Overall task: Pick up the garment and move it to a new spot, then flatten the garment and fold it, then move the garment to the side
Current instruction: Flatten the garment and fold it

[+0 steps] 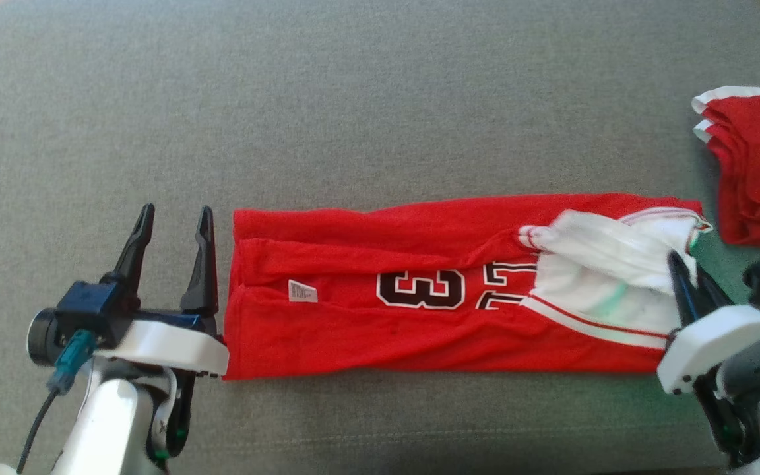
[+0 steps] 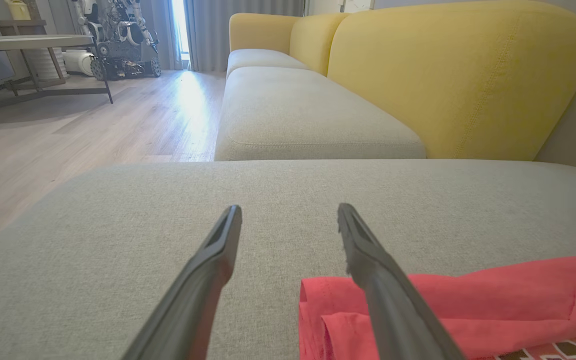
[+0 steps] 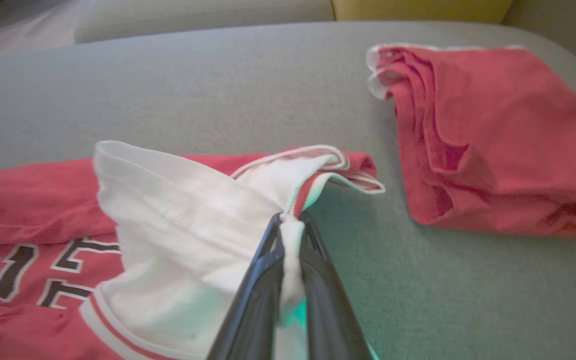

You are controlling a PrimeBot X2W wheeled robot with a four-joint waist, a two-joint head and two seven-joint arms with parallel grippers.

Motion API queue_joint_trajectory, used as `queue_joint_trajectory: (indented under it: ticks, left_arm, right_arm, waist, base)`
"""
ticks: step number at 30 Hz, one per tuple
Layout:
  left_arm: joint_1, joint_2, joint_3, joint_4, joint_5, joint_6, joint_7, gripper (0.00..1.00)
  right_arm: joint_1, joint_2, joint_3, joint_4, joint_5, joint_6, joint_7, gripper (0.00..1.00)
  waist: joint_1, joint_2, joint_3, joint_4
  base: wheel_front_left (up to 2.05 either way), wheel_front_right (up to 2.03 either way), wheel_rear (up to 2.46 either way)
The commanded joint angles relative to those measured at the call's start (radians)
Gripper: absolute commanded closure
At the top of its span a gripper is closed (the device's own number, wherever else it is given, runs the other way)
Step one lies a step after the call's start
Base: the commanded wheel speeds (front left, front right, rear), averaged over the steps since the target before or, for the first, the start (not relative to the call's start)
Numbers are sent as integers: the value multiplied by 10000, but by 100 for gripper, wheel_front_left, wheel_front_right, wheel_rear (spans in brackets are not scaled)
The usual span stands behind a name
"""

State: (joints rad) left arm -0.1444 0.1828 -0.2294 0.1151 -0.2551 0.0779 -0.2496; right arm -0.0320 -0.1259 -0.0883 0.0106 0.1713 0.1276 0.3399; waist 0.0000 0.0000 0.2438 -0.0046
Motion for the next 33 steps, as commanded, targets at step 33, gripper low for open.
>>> queue_joint_trajectory:
  ticks: [33]
  left_arm:
    - [-394, -416, -78, 56, 206, -343, -122, 0]
  right_arm:
    - [-4162, 753, 8453, 3022, 4438, 31, -2125, 100]
  waist:
    - [0, 0, -172, 1468]
  base:
    - [0, 0, 0]
